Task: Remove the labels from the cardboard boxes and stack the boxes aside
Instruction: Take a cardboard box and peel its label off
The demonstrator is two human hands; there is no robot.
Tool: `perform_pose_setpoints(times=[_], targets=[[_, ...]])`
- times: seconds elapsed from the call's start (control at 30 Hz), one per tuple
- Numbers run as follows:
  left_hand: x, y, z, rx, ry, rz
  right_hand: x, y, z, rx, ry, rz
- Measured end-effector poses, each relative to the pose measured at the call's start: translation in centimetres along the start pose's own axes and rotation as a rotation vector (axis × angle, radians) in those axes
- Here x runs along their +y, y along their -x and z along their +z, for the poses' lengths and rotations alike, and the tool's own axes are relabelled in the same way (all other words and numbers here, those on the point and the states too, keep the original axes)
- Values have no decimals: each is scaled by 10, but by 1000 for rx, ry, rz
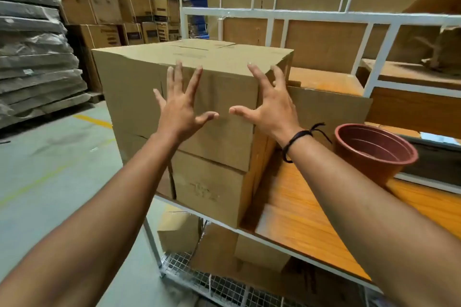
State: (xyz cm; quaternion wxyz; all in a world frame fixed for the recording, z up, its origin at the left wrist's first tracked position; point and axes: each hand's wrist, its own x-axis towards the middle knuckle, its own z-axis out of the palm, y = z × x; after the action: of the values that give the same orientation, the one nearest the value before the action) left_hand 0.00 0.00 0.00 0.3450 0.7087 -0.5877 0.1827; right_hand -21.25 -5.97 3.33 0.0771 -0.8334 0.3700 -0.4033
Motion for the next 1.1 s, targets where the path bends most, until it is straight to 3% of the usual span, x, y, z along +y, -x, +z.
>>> perform_pose_setpoints(times=[0.07, 0.27, 0.43, 0.63, 0.73, 0.87, 1.1], targets=[[-6, -16, -3, 18, -41, 24, -5, -12, 5, 19, 66, -59], [-24, -47, 0, -100, -36, -24, 0, -32, 20, -21, 64, 5], [-16, -47, 8, 12, -30, 0, 4, -30, 20, 29, -36, 12], [1, -32, -6, 156, -18, 197, 21, -18, -18, 63, -81, -51], [-14, -27, -11, 204, 114, 99, 35, -10, -33, 25, -87, -43], [-22, -21, -15, 65, 490, -65, 56, -6, -41, 5, -95, -11], [5, -15, -17, 71, 532, -102, 55, -1, -51, 67, -195, 72]])
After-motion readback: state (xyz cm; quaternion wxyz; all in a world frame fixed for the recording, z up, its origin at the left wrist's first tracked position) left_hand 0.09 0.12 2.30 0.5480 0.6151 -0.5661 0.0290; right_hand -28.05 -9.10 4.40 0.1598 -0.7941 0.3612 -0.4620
